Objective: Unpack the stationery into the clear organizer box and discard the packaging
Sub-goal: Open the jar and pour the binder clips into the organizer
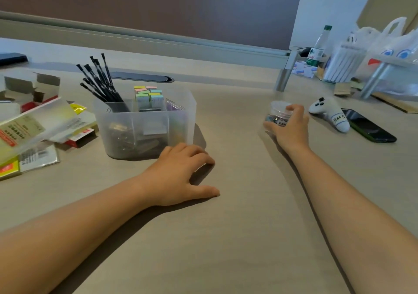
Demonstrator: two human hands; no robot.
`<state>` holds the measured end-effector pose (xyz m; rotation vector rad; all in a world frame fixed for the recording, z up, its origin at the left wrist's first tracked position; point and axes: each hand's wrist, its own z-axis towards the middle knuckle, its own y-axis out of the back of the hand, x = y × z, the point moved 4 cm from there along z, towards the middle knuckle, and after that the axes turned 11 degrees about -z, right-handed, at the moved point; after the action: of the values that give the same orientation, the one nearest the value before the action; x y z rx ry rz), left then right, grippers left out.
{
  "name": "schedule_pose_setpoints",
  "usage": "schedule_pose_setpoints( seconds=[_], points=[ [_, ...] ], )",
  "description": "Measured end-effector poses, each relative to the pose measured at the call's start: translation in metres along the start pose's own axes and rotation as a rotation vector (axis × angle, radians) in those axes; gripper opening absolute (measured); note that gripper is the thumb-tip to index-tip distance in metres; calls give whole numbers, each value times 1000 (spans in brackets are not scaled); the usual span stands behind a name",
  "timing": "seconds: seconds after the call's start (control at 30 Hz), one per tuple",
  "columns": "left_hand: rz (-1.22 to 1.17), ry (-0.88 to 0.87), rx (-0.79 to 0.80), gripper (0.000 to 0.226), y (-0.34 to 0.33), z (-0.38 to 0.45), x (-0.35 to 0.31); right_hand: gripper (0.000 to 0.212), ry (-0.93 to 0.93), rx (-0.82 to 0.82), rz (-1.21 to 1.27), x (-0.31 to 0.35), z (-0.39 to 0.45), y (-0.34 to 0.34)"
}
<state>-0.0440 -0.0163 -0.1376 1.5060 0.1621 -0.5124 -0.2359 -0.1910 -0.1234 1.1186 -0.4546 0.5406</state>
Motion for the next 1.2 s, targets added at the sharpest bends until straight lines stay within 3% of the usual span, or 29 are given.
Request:
schedule_pose_setpoints(
  seconds=[0.2,0.3,0.43,0.57,0.93,1.2],
  points=[
    [-14,-2,-29,62,3,-6,-5,68,42,42,170,17,-33,16],
    [-89,21,-65,65,6,-12,-7,73,75,173,345,35,-67,30],
    [-396,94,-170,77,17,-32,-7,76,120,397,440,59,-111,31],
    [-539,89,-214,80,22,-47,-9,70,198,557,460,92,-145,23],
    [-736,121,-443,54,43,-73,17,41,256,676,567,145,-162,1],
    [-845,115,-350,49,41,-75,33,45,246,666,724,151,-174,-12]
  ],
)
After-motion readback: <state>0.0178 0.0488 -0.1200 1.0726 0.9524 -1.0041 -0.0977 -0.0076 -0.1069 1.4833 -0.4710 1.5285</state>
